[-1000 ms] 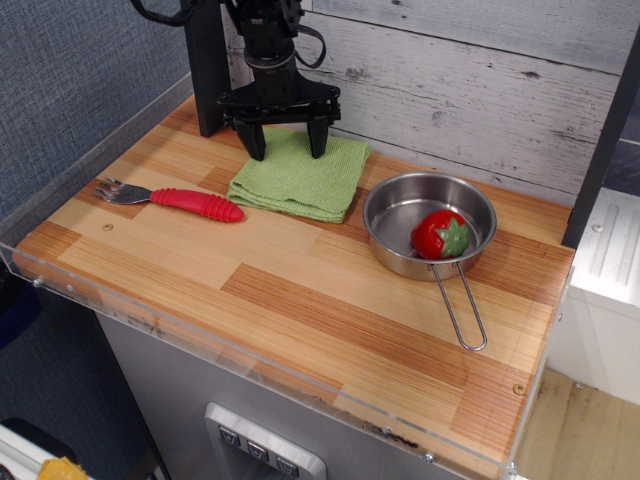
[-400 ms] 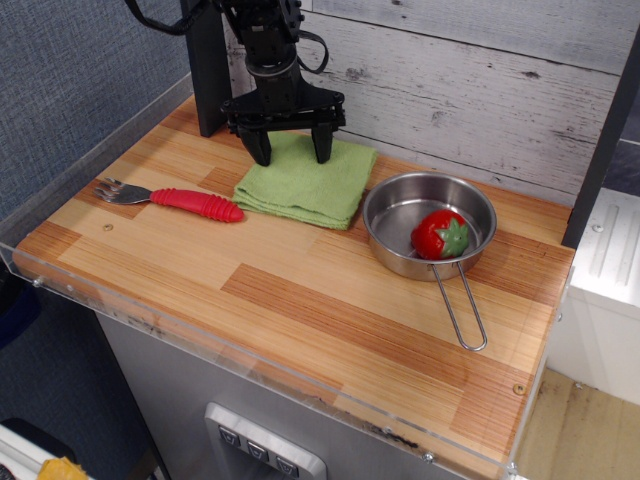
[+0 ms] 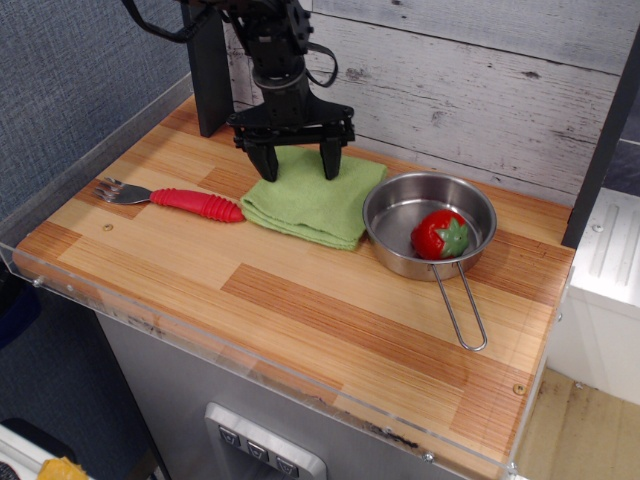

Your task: Move the green cloth on edge of the table.

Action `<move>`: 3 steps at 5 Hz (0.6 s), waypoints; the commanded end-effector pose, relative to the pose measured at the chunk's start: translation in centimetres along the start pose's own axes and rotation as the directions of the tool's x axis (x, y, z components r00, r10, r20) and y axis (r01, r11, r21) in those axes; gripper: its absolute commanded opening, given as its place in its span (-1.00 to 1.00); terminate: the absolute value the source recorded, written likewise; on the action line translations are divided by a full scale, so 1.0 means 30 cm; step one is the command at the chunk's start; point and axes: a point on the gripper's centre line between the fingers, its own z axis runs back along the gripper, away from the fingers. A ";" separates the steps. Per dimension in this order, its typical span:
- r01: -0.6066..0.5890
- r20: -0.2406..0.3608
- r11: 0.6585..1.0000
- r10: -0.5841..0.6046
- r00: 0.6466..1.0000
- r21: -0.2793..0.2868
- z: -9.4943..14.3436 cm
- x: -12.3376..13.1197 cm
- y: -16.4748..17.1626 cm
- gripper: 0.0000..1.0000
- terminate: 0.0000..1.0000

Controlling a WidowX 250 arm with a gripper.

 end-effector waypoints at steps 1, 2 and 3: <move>0.042 -0.021 0.998 -0.041 0.999 0.056 0.043 -0.100 -0.034 1.00 -1.00; 0.028 -0.039 0.998 -0.026 0.999 0.056 0.045 -0.166 -0.038 1.00 -1.00; 0.018 -0.026 0.997 -0.017 1.000 0.069 0.073 -0.210 -0.043 1.00 -1.00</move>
